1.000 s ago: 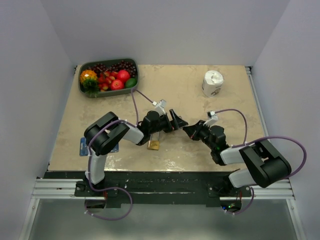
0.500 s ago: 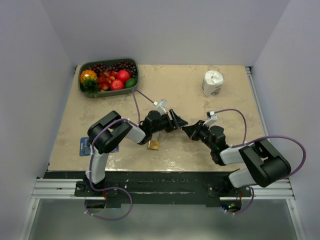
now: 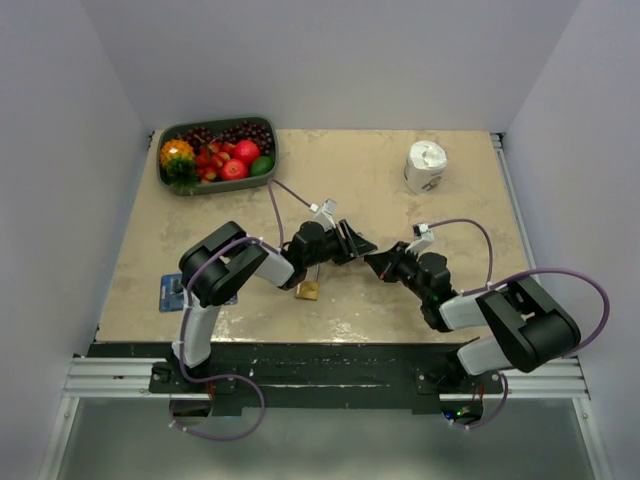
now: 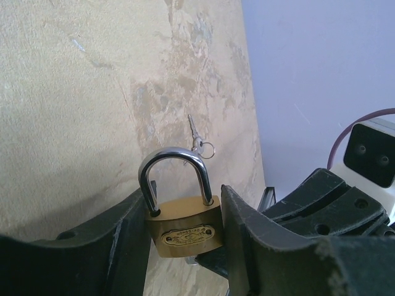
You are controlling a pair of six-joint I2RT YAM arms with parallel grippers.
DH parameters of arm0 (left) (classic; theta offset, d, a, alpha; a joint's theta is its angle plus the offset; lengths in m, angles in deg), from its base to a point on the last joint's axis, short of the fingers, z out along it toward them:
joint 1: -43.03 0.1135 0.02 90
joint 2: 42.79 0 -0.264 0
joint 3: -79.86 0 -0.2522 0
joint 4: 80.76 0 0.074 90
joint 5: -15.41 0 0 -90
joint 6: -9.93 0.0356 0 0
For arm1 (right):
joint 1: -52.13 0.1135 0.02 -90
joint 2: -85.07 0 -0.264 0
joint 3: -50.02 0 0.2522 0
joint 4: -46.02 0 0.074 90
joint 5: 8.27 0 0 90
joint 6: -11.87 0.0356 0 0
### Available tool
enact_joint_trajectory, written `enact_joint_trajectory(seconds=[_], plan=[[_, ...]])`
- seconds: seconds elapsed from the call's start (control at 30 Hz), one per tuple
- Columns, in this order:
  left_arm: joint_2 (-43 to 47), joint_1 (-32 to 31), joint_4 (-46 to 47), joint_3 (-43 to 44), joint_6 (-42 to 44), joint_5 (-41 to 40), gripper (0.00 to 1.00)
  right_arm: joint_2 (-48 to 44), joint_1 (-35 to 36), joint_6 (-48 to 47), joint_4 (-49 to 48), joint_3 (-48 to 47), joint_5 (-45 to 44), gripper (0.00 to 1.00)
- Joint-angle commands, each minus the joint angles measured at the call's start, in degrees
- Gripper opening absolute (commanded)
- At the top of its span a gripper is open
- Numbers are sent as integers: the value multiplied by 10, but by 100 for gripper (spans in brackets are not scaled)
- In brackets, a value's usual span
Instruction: Unlock with the key
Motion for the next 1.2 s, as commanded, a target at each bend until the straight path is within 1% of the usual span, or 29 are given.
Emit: enact_joint_trajectory(seconds=[0.0,0.07,0.1,0.13,0.2,0.23,0.27,0.37,0.47,0.5,0.53,0.57,0.63,0.67,0.7,0.73,0.77,0.8,0.83,0.87,0.93,0.97,1.0,1.03,1.07,1.1,1.13,1.17], plan=[[-9,-8,34,18,-5,17,11,2,2,0,-49,-3,-7,0],[-8,-6,34,15,-3,22,0,1,2,-1,-44,-4,-7,0],[-7,-4,34,12,0,26,0,-1,3,-2,-42,-4,-6,0],[-3,-2,34,9,5,30,0,-5,2,-3,-41,-3,-5,7],[3,8,28,-3,20,41,0,-15,2,-7,-34,-1,0,18],[12,13,23,-6,25,45,0,-20,3,-9,-30,0,2,29],[16,23,18,-12,32,50,0,-28,2,-12,-16,1,5,37],[32,46,-10,-16,74,72,0,-57,3,-26,24,-5,15,53],[41,78,-21,-28,103,105,0,-95,2,-32,64,-6,28,57],[43,84,-18,-30,114,130,0,-110,2,-34,73,-5,31,58],[45,95,-19,-30,122,143,0,-138,2,-36,85,-5,34,59],[48,97,-21,-27,130,158,0,-155,2,-36,116,-7,35,61],[56,101,-32,-23,160,193,0,-196,-1,-38,144,-19,35,66],[59,100,-37,-18,171,207,0,-205,-6,-48,178,-26,39,68],[63,101,-44,-16,190,240,0,-212,-14,-52,194,-45,44,71],[72,100,-45,-14,198,259,0,-216,-46,-53,204,-52,56,73],[77,101,-47,-13,209,277,0,-208,-68,-57,192,-58,107,73],[82,100,-59,-13,229,307,0,-196,-89,-58,176,-70,147,73],[95,100,-61,-13,232,317,0,-183,-122,-58,161,-78,178,73],[101,100,-58,-20,232,329,0,-148,-131,-69,146,-90,237,73],[115,101,-34,-27,221,379,0,-117,-138,-83,141,-129,286,73],[120,100,-28,-31,214,396,0,-89,-138,-83,121,-138,313,72],[127,100,7,-35,183,432,0,-79,-137,-74,101,-147,353,72],[132,100,30,-41,166,451,0,-68,-138,-62,77,-149,375,72],[137,101,64,-52,151,491,0,-61,-138,-38,29,-150,391,72],[142,101,72,-53,133,514,0,-53,-138,-27,9,-151,418,72],[145,101,75,-53,130,535,0,-53,-137,-14,-17,-151,427,72],[149,101,77,-56,125,568,0,-56,-137,-14,-22,-151,434,72]])
